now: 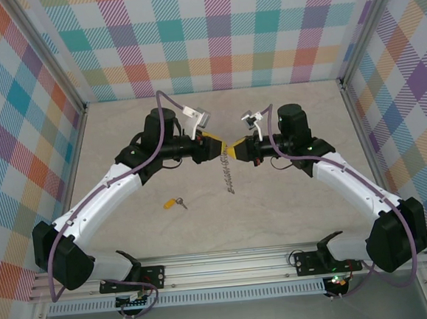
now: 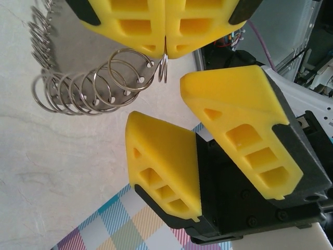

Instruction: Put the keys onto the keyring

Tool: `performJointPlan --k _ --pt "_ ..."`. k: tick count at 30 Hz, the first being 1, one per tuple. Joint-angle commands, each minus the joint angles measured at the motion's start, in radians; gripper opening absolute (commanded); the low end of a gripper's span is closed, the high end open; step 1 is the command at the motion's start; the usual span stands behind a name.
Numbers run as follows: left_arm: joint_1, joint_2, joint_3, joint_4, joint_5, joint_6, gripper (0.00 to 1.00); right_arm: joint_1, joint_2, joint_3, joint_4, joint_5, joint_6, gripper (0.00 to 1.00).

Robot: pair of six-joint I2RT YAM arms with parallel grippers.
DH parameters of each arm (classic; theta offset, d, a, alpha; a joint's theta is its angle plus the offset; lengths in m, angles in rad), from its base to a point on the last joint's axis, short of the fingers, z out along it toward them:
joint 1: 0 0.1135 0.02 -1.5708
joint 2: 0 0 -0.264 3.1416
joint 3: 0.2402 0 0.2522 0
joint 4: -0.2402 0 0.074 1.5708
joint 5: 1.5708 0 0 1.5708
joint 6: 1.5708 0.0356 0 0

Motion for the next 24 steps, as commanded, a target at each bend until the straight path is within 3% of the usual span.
performJointPlan --k 1,24 --pt "0.015 0.009 -0.026 0.043 0.042 -0.018 0.38 -0.003 0.001 0.0 0.054 -0.041 0.004 0.0" --pt "0.014 -0.008 -0.093 0.15 0.082 -0.087 0.31 -0.016 0.007 -0.011 0.097 -0.061 0.037 0.0"
